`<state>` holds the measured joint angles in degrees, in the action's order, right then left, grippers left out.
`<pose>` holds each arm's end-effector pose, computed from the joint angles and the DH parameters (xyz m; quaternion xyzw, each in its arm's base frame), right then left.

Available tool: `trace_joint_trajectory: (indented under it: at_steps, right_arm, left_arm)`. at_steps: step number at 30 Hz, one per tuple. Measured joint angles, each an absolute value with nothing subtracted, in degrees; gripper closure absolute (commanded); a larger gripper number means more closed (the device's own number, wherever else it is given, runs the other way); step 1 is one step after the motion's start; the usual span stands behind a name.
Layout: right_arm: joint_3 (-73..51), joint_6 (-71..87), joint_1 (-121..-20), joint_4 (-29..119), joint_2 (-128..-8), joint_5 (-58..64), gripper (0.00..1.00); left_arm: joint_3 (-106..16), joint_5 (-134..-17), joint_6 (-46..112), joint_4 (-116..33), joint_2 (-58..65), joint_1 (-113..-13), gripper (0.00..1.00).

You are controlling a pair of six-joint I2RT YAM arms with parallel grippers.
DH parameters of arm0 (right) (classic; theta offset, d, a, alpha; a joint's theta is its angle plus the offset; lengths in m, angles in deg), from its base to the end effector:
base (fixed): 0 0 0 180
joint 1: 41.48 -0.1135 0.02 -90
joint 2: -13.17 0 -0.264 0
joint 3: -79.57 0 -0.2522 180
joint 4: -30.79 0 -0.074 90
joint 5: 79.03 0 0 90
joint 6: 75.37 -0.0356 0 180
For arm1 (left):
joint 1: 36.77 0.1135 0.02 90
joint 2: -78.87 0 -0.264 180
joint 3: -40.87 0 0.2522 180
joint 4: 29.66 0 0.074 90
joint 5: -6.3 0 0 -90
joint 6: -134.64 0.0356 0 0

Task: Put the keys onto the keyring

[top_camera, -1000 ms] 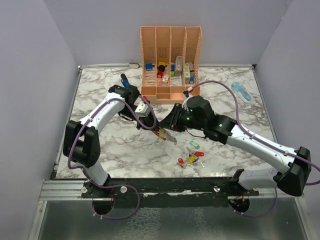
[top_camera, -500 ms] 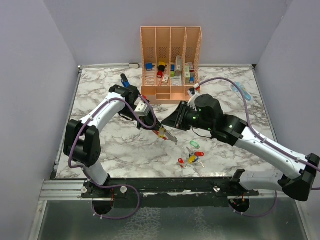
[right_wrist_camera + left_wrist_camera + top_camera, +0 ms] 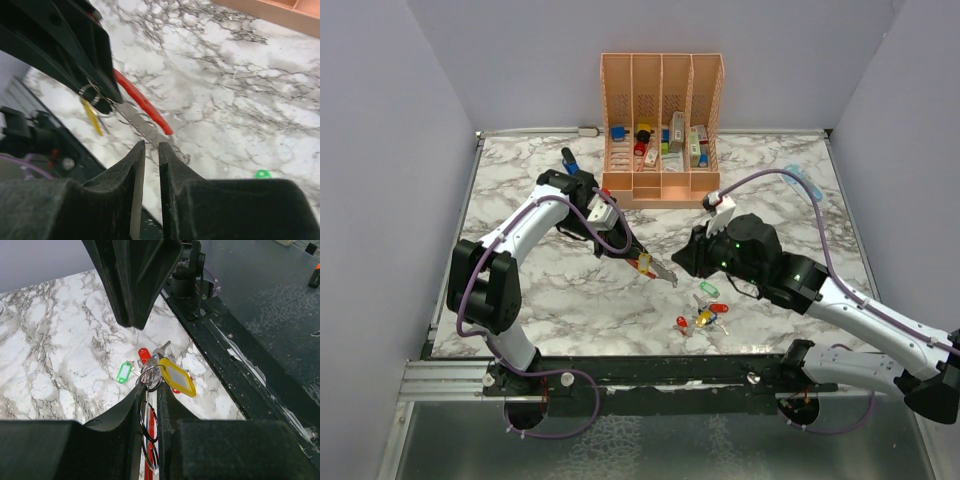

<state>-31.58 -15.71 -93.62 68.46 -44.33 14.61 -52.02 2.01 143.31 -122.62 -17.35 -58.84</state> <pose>0.1390 0.1751 0.3372 -0.1441 0.8369 0.3273 0.4143 0.2572 -0.1426 0.2851 0.6178 0.3943 -0.5579 0.3893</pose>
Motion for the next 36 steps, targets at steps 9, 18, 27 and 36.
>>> trace_joint_trajectory:
  at_steps: [9,18,27,36]
  right_arm:
    - [-42.6,4.3,-93.6,55.5,-39.9,14.5,0.81]
    - [-47.9,18.2,-93.6,39.8,-38.9,10.5,0.77]
    - [-49.7,24.3,-93.6,33.6,-42.4,4.7,0.76]
    - [-49.7,24.9,-93.6,32.2,-43.5,0.1,0.76]
  left_arm:
    - [-52.2,2.3,142.4,-122.7,-17.2,-58.7,1.0]
    - [-52.3,2.4,141.7,-122.7,-17.2,-59.0,1.0]
    - [-52.3,2.4,141.3,-122.7,-17.2,-59.0,1.0]
    - [-52.3,2.4,141.1,-122.7,-17.2,-59.0,1.0]
